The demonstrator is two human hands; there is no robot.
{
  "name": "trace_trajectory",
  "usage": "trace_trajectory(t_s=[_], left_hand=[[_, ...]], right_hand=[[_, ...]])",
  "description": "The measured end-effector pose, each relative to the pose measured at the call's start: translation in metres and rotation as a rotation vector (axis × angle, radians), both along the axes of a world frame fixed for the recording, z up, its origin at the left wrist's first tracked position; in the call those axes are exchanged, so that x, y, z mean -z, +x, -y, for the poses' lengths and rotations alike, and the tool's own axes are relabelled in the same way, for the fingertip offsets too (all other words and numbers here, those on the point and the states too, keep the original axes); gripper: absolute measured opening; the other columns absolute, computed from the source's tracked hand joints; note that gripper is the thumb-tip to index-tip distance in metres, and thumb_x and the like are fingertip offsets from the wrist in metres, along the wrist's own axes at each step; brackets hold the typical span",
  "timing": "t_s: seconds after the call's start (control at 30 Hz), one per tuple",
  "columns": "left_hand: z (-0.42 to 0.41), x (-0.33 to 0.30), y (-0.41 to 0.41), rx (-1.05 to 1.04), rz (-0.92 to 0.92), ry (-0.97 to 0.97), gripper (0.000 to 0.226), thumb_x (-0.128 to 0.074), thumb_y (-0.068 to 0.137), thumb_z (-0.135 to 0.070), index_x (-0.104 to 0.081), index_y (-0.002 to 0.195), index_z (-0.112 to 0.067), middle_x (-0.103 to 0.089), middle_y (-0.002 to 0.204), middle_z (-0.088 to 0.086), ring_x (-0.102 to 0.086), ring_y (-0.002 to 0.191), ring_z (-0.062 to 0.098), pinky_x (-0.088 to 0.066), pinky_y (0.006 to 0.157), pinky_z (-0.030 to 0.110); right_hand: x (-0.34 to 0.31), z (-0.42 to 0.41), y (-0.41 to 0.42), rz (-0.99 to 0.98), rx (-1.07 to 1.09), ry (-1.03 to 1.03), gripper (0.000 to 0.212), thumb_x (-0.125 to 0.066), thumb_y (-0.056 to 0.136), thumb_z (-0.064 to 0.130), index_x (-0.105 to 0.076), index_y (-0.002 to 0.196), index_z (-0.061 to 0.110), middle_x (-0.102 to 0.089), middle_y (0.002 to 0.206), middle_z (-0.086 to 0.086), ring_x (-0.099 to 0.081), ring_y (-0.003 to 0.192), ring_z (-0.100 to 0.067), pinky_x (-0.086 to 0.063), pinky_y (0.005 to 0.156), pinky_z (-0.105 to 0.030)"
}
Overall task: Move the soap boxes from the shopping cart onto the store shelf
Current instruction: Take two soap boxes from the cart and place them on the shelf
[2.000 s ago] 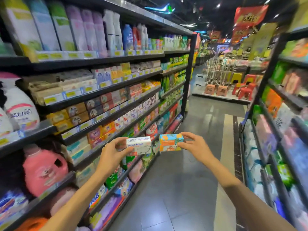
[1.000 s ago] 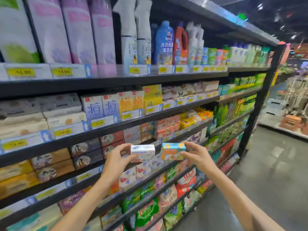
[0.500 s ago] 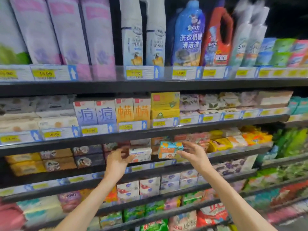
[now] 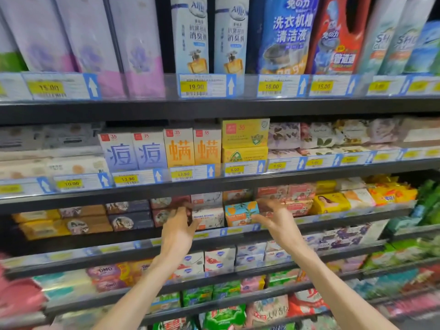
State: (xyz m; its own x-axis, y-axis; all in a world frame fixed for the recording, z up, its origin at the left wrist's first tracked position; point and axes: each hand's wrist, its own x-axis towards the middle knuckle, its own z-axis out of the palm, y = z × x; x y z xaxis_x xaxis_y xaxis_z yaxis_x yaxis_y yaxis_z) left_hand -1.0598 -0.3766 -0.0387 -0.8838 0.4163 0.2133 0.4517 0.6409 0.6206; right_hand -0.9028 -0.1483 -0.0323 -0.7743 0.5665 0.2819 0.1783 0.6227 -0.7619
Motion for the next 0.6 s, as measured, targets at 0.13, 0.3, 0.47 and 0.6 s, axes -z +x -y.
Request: trace_trajectory(t_s=[0.13, 0.3, 0.47, 0.6], left_hand=[[0.001, 0.002, -0.002, 0.019, -0.022, -0.001, 0.033, -0.066, 0.096, -0.033, -0.058, 0.120, -0.012, -0.067, 0.108, 0.006, -0.065, 0.101, 0.030, -0.051, 0.080, 0.038], [0.000, 0.006, -0.005, 0.023, -0.033, -0.006, 0.034, -0.065, 0.096, -0.034, -0.058, 0.121, -0.011, -0.068, 0.113, 0.010, -0.065, 0.107, 0.032, -0.056, 0.086, 0.043], [0.001, 0.009, -0.008, 0.018, -0.039, -0.015, 0.037, -0.065, 0.096, -0.036, -0.057, 0.124, -0.012, -0.067, 0.121, 0.012, -0.064, 0.115, 0.033, -0.056, 0.092, 0.046], [0.001, 0.009, -0.008, 0.009, -0.057, -0.024, 0.035, -0.065, 0.096, -0.035, -0.058, 0.122, -0.012, -0.067, 0.117, 0.010, -0.064, 0.111, 0.031, -0.056, 0.090, 0.044]], right_hand=[[0.001, 0.004, -0.004, 0.015, 0.024, 0.102, 0.036, -0.074, 0.088, 0.029, -0.066, 0.121, 0.016, -0.058, 0.114, 0.000, -0.051, 0.084, 0.022, -0.037, 0.068, 0.004], [0.004, 0.010, -0.007, 0.046, 0.078, 0.202, 0.037, -0.074, 0.089, 0.029, -0.065, 0.123, 0.019, -0.057, 0.112, 0.003, -0.059, 0.077, 0.001, -0.043, 0.065, -0.005], [0.009, 0.013, -0.006, 0.028, 0.096, 0.224, 0.037, -0.074, 0.088, 0.032, -0.063, 0.121, 0.021, -0.064, 0.099, 0.004, -0.063, 0.083, -0.015, -0.049, 0.067, -0.026], [0.009, 0.017, -0.009, 0.046, 0.106, 0.220, 0.037, -0.073, 0.090, 0.028, -0.063, 0.124, 0.019, -0.060, 0.093, 0.006, -0.059, 0.078, -0.012, -0.045, 0.065, -0.023]])
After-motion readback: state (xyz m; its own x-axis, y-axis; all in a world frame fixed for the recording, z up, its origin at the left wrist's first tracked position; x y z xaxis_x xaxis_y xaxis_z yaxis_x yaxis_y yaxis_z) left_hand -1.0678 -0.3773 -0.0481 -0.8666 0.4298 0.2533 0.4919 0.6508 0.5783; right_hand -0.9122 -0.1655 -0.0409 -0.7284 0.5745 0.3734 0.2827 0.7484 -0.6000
